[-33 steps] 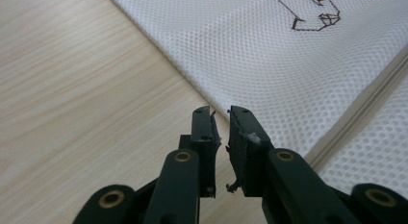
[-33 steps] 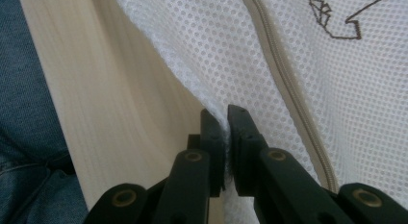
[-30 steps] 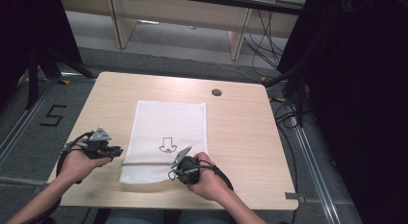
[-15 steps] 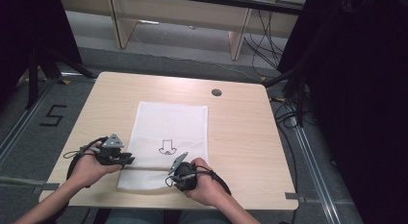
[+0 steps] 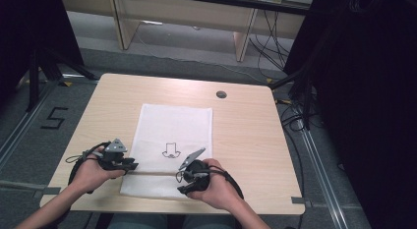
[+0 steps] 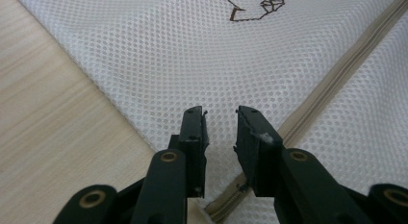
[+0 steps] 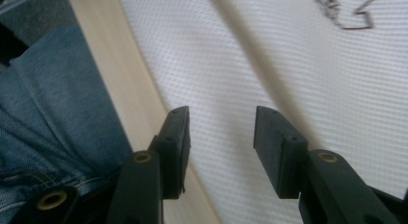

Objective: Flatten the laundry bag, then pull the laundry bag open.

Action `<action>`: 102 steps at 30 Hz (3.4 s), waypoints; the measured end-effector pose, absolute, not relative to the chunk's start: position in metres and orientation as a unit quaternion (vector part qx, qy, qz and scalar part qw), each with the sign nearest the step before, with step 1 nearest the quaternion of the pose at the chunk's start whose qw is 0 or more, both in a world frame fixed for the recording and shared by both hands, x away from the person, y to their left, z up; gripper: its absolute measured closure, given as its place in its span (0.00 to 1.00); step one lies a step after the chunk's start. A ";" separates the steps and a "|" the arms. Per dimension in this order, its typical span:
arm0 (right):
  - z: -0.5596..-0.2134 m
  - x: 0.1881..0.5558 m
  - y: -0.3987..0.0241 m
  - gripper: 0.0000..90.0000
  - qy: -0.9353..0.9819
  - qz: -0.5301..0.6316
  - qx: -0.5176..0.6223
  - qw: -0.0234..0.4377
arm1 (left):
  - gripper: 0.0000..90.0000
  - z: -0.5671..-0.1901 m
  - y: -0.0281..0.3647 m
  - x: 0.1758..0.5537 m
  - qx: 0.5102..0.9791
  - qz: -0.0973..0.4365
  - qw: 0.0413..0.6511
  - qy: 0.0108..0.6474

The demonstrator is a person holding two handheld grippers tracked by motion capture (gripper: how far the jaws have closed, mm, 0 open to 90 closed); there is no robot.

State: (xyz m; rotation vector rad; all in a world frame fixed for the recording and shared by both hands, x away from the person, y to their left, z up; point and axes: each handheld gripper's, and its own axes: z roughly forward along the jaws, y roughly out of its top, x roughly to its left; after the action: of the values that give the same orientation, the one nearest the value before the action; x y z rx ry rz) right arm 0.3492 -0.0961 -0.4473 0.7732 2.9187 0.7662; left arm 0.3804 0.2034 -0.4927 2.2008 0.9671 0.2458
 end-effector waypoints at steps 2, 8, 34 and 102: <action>-0.443 0.356 -0.105 0.64 0.930 0.258 0.262 0.019 | 0.80 -0.492 0.204 0.381 0.853 0.096 0.355 0.371; -0.437 0.380 -0.137 0.78 0.897 0.268 0.350 0.032 | 0.82 -0.491 0.202 0.379 0.851 0.087 0.359 0.373; -0.477 0.389 -0.156 1.00 0.889 0.177 0.422 0.029 | 0.91 -0.502 0.196 0.373 0.872 0.061 0.322 0.364; -0.471 0.373 -0.163 1.00 0.869 0.210 0.448 0.002 | 0.53 -0.488 0.156 0.372 0.828 0.093 0.450 0.322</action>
State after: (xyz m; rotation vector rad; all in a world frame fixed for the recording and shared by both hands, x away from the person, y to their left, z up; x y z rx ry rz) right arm 0.3730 -0.1634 -0.4709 1.4066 2.7259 0.6578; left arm 0.3723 0.1565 -0.4881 2.0474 0.7963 0.2302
